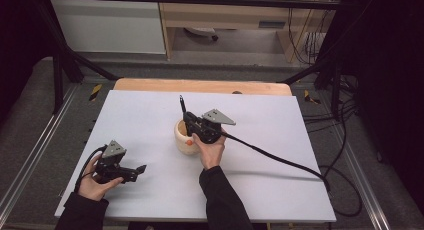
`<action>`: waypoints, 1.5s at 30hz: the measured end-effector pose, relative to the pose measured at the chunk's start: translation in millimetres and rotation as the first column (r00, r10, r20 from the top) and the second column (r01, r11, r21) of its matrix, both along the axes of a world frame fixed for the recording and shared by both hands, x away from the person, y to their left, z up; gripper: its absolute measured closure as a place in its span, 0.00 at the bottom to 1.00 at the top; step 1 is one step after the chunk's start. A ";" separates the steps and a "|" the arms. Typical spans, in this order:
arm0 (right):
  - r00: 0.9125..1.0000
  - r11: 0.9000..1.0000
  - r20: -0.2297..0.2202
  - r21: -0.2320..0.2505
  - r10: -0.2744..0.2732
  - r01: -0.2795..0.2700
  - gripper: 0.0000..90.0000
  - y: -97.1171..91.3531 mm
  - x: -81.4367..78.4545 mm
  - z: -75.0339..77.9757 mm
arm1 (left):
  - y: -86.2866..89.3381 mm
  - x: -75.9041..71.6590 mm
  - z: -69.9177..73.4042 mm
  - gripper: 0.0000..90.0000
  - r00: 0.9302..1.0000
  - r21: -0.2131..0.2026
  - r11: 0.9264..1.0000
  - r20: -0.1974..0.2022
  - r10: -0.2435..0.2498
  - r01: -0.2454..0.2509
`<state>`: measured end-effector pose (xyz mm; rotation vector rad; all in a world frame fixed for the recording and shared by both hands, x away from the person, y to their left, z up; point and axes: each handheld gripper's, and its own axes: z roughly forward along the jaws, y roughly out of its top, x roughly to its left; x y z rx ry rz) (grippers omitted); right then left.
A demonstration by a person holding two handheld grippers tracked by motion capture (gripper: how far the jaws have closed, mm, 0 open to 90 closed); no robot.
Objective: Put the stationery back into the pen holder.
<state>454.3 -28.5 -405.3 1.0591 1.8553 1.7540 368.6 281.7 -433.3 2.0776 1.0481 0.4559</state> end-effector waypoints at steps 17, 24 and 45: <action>1.000 0.999 -0.002 -0.042 0.018 -0.019 0.81 -6.7 -9.7 -2.6 | -0.5 0.0 -0.1 0.03 1.000 0.006 1.000 -0.001 -0.005 0.005; 0.999 0.996 0.004 -0.076 0.053 -0.052 0.66 -17.5 -19.0 15.9 | -0.5 -0.1 0.1 0.03 1.000 0.006 1.000 -0.001 -0.004 0.004; 0.986 0.977 -0.149 -0.184 0.081 -0.108 0.06 -83.2 -32.9 46.6 | -1.4 -0.3 -0.4 0.03 1.000 0.007 1.000 -0.005 -0.004 0.004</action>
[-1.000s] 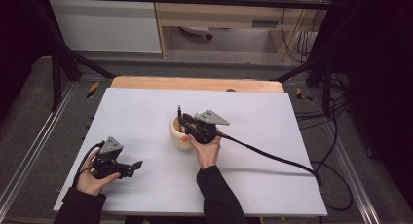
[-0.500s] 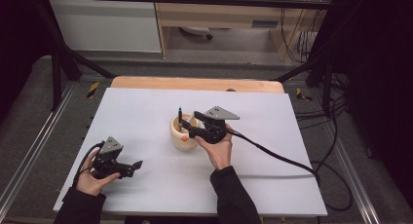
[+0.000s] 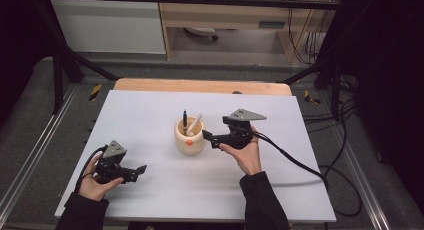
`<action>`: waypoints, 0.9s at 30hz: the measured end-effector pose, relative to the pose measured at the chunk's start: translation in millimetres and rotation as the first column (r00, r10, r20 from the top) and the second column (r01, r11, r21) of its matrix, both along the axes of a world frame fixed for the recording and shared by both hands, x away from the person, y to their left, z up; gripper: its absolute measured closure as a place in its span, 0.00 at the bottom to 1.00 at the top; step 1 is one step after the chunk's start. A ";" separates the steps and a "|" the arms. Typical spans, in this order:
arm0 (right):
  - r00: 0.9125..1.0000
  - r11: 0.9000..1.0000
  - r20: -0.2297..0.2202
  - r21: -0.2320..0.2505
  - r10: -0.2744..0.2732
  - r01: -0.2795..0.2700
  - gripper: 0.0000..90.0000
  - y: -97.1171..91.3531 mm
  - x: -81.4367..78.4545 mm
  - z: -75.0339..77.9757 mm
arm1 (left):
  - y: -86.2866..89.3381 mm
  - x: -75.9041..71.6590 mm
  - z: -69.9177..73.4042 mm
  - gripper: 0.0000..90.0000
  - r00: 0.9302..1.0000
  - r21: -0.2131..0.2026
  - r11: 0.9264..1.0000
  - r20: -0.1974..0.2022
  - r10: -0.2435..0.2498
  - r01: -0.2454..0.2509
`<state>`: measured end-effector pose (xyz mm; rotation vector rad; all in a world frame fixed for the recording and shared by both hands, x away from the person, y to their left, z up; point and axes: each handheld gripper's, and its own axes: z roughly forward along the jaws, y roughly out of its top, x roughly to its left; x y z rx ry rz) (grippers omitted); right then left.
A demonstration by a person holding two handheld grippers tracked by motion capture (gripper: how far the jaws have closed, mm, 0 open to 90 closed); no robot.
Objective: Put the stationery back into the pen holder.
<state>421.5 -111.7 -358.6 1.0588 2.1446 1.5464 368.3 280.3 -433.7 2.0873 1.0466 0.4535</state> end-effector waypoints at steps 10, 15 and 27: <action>0.998 0.994 -0.052 -0.107 0.018 -0.024 0.01 -37.6 -11.7 -14.2 | -1.4 -0.4 0.3 0.03 1.000 -0.012 1.000 0.000 -0.006 0.006; 0.997 0.992 -0.076 -0.125 0.005 -0.015 0.01 -55.6 -17.6 -27.4 | -1.7 -0.4 -0.7 0.02 1.000 -0.010 1.000 -0.003 -0.006 0.006; 0.993 0.987 -0.121 -0.157 -0.007 -0.013 0.01 -97.8 -34.8 -57.1 | -1.0 -0.6 -2.1 0.02 1.000 -0.011 1.000 -0.005 -0.007 0.007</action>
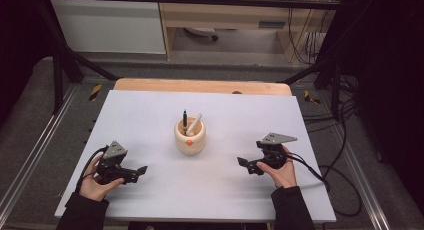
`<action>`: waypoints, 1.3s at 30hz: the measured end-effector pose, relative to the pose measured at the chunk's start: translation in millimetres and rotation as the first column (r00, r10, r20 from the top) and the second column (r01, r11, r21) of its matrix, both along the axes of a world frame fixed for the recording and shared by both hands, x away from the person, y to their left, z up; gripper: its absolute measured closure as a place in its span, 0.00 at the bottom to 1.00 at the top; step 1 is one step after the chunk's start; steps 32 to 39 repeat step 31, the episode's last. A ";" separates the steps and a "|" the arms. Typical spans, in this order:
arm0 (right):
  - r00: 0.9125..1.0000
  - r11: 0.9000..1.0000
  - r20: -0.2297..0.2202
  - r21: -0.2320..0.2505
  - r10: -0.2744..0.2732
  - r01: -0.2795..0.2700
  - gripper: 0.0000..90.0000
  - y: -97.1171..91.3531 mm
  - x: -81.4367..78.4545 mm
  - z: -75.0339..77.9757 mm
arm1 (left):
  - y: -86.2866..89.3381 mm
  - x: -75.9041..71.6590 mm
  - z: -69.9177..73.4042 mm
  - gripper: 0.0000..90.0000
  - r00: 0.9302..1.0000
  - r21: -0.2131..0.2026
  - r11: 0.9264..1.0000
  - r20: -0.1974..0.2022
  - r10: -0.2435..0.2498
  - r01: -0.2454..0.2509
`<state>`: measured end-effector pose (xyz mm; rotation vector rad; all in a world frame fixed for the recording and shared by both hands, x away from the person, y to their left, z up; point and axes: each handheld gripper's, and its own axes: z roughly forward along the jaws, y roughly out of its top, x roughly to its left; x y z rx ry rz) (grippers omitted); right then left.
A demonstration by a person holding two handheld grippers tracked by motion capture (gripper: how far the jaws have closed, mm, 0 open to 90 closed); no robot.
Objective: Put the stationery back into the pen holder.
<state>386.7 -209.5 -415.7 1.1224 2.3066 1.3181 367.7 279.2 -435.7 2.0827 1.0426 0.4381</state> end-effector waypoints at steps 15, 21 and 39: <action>0.999 1.000 -0.045 -0.012 -0.018 0.017 0.01 -43.3 -16.8 -30.1 | -0.8 -0.8 -2.4 0.02 1.000 -0.004 1.000 0.000 -0.021 0.021; 0.999 1.000 -0.046 -0.020 -0.016 0.015 0.01 -51.1 -22.0 -36.0 | -2.5 -1.1 -4.1 0.02 1.000 -0.002 1.000 -0.001 -0.027 0.027; 0.999 1.000 -0.045 -0.007 -0.017 0.017 0.01 -55.4 -23.1 -34.4 | -2.4 -1.6 -4.1 0.02 0.999 0.001 0.999 0.000 -0.034 0.034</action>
